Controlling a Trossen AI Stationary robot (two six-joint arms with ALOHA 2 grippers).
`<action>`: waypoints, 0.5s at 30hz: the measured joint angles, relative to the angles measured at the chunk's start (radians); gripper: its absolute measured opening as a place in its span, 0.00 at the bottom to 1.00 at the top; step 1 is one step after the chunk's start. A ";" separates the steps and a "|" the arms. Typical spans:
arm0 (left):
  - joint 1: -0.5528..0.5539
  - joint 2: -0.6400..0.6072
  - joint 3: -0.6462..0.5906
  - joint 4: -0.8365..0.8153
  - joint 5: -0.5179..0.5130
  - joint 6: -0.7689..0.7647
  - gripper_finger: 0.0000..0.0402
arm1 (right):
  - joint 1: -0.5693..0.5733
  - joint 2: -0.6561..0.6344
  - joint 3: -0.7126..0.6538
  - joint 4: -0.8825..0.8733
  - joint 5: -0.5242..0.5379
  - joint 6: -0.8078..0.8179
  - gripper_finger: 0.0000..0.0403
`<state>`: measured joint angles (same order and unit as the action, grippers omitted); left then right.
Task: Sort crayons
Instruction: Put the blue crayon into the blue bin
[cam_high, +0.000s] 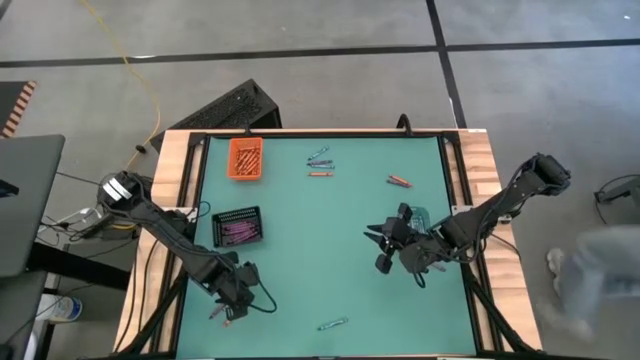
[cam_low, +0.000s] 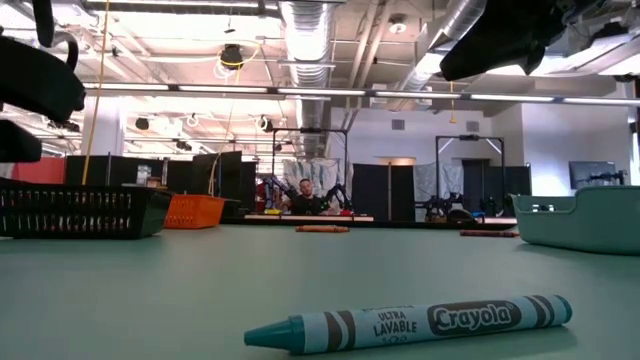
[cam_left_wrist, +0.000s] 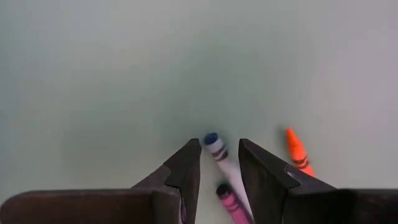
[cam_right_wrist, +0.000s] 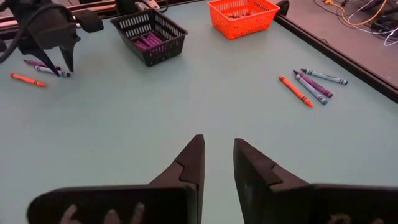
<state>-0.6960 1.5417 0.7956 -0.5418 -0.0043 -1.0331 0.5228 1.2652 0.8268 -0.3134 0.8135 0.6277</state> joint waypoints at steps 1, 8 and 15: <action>0.000 0.000 -0.009 0.021 0.001 0.000 0.24 | 0.000 0.000 0.000 0.000 0.000 0.000 0.20; 0.000 -0.006 -0.063 0.021 0.023 0.000 0.24 | 0.000 0.000 0.000 0.000 0.000 0.000 0.20; -0.001 -0.004 -0.064 -0.006 -0.022 0.112 0.19 | -0.001 0.000 0.000 0.000 0.000 0.000 0.20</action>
<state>-0.6968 1.5380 0.7319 -0.5481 -0.0260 -0.9210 0.5217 1.2652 0.8272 -0.3134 0.8131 0.6277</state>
